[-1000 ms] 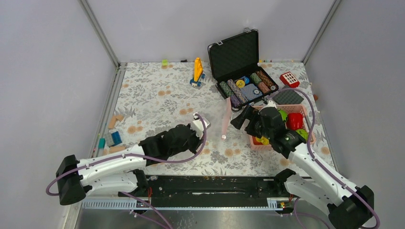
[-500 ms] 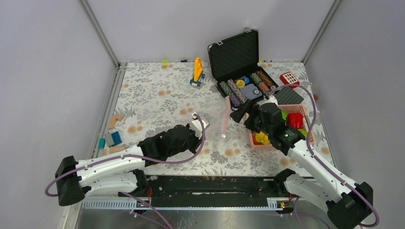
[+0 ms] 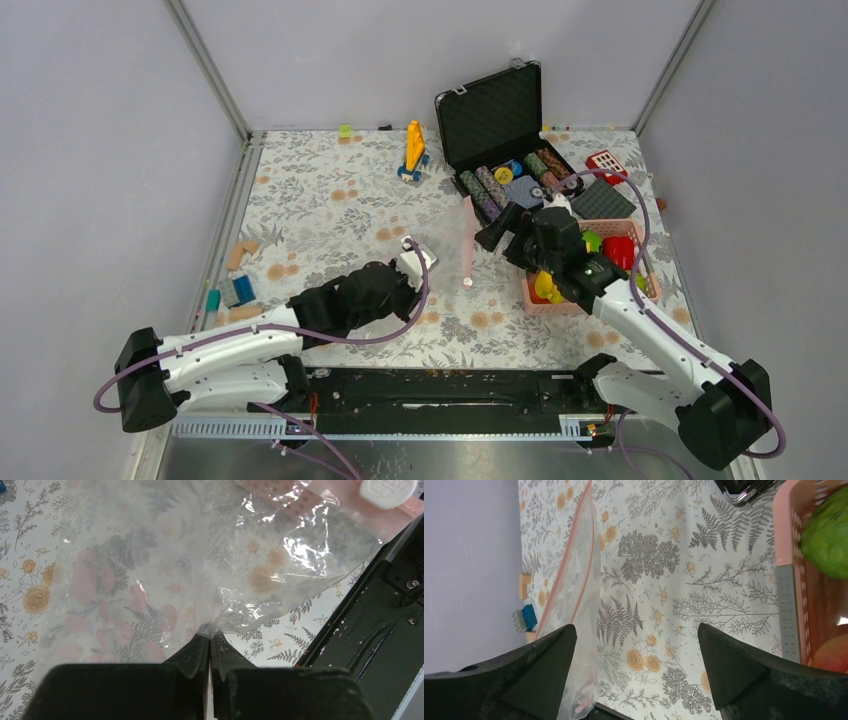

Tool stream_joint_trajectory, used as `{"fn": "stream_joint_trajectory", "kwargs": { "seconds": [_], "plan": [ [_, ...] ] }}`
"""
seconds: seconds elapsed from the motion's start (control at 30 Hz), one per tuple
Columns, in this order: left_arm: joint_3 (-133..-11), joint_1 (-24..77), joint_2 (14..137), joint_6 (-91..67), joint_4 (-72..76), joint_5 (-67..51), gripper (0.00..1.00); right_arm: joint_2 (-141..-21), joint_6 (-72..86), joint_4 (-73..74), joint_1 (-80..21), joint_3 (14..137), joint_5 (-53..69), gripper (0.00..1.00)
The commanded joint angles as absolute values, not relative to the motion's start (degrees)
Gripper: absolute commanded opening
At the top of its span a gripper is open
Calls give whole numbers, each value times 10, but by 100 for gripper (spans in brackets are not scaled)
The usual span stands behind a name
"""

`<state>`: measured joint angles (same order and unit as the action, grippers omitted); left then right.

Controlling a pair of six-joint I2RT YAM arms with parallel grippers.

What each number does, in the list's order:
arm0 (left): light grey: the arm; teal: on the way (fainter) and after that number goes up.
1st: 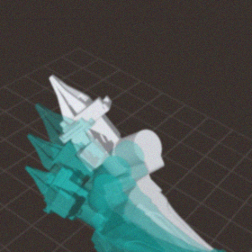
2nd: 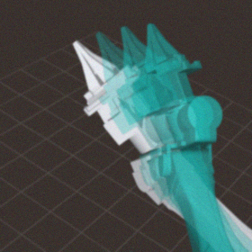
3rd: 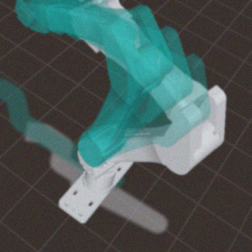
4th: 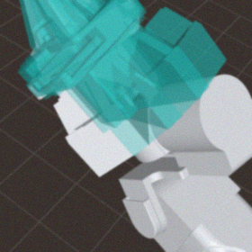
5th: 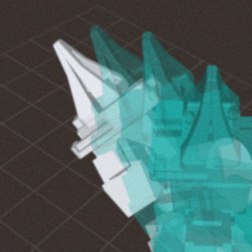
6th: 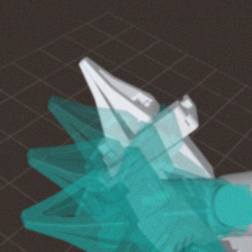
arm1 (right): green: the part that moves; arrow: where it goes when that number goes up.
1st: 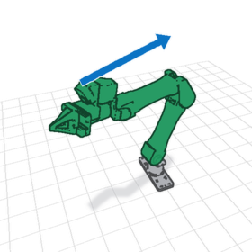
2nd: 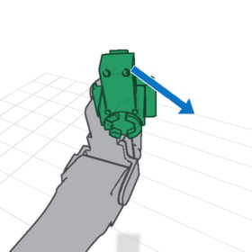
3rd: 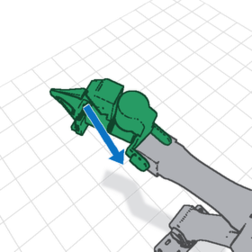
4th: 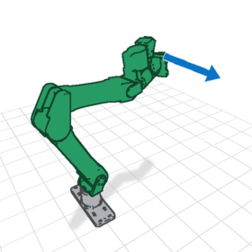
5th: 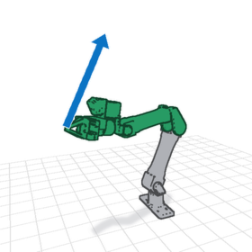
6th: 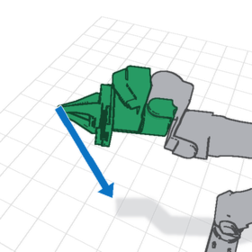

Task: Place the food in the zip-top bag and seal the zipper
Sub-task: Open the zipper of the food storage bag at the center of the board.

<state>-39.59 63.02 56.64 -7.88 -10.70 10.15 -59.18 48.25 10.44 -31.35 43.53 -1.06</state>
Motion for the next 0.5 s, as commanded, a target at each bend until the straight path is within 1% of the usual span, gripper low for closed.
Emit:
{"fn": "stream_joint_trajectory", "kwargs": {
  "seconds": [0.0,0.13,0.37,0.47],
  "plan": [
    [-395,633,561,-71,-84,111,0,-559,479,102,-314,458,-67,100],
    [-396,633,561,-70,-83,108,0,-556,474,98,-314,465,-66,100],
    [-395,633,559,-71,-84,110,0,-604,475,92,-314,473,-12,100],
    [-395,633,558,-71,-83,111,0,-622,479,79,-314,474,18,97]
  ]
}}
